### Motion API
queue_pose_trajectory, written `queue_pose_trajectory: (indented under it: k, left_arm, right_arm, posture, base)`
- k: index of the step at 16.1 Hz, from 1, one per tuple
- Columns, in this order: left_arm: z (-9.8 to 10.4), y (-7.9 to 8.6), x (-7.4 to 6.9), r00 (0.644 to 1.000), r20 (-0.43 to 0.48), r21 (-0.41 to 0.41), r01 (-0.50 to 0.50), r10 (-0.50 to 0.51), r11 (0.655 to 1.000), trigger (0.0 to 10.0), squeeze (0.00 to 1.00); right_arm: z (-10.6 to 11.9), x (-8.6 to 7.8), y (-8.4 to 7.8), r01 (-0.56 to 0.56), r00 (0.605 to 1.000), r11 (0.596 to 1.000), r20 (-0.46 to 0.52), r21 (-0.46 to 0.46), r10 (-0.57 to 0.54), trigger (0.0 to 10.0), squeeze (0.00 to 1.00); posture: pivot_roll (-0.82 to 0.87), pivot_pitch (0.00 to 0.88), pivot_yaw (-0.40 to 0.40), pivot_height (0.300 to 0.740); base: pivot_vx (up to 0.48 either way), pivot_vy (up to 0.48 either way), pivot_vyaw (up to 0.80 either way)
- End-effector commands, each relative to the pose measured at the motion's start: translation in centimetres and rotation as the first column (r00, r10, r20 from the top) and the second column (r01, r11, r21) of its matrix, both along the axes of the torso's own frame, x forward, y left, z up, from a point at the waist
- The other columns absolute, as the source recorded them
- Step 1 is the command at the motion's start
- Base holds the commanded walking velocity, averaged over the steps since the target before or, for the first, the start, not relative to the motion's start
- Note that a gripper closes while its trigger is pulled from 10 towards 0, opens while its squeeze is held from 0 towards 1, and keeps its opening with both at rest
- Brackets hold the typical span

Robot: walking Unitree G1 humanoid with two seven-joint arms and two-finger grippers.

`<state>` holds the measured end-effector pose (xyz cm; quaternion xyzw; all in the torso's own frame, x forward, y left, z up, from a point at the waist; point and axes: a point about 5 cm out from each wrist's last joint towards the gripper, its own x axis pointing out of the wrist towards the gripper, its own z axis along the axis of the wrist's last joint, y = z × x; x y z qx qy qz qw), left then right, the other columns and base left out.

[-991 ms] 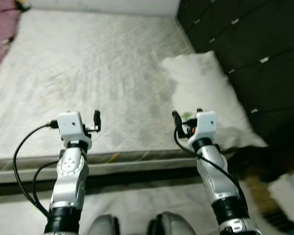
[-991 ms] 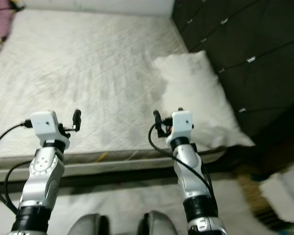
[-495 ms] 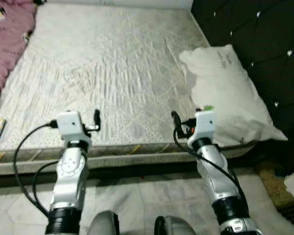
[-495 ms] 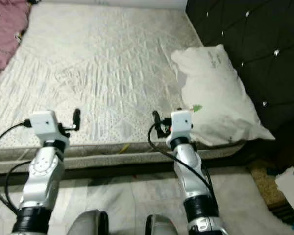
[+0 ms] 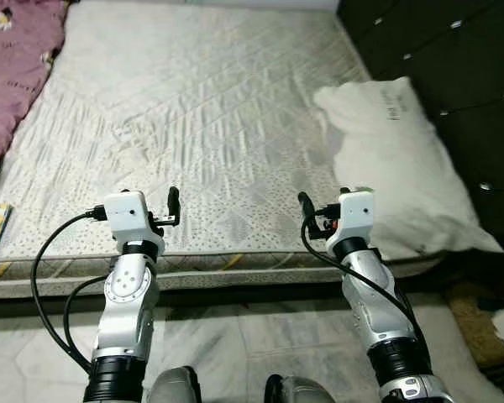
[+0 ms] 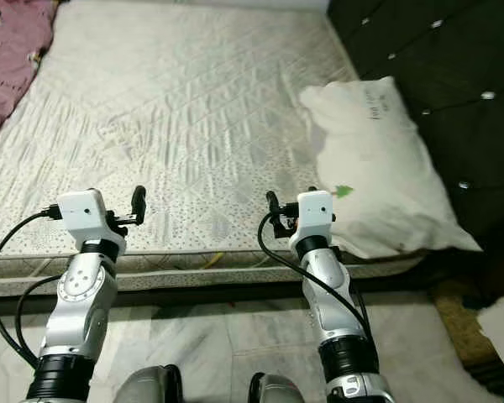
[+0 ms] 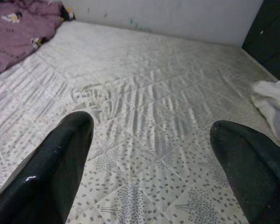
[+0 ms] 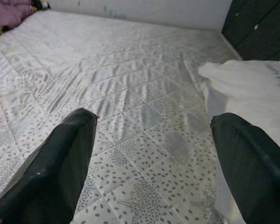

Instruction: Clean up the room

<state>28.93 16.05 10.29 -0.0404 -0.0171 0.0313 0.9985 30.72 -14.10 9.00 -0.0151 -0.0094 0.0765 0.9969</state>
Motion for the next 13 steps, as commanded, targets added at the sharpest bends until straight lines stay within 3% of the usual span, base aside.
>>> queue_pose_trajectory:
  k: [1,7,11,13]
  left_arm:
    - [0.26,-0.05,-0.08,1.0,0.01,-0.001,0.01,-0.01,1.0,10.0,0.0]
    - [0.17,0.0,-0.1,1.0,-0.001,0.003,0.004,-0.004,1.0,10.0,0.0]
    - [-0.07,0.14,0.16,0.999,-0.025,0.004,-0.039,0.039,0.999,10.0,0.0]
    - [-0.1,0.13,0.12,0.999,-0.027,-0.005,-0.034,0.034,0.999,10.0,0.0]
  right_arm:
    - [0.23,0.02,-0.23,0.011,1.0,1.0,0.004,-0.001,-0.011,10.0,0.0]
    - [0.22,-0.01,-0.26,0.012,1.0,1.0,0.001,-0.001,-0.012,10.0,0.0]
    - [0.21,-0.01,-0.16,0.003,1.0,1.0,-0.001,-0.011,-0.003,10.0,0.0]
    - [0.25,-0.05,-0.11,0.001,1.0,1.0,0.0,-0.015,0.0,10.0,0.0]
  posture:
    - [-0.01,0.151,-0.065,0.74]
    - [-0.01,0.153,-0.066,0.74]
    - [-0.01,0.153,-0.066,0.74]
    - [-0.01,0.157,-0.065,0.74]
  base:
    - [0.379,0.0,0.0]
    - [0.346,0.0,0.0]
    - [0.0,0.0,0.0]
    - [0.0,0.0,0.68]
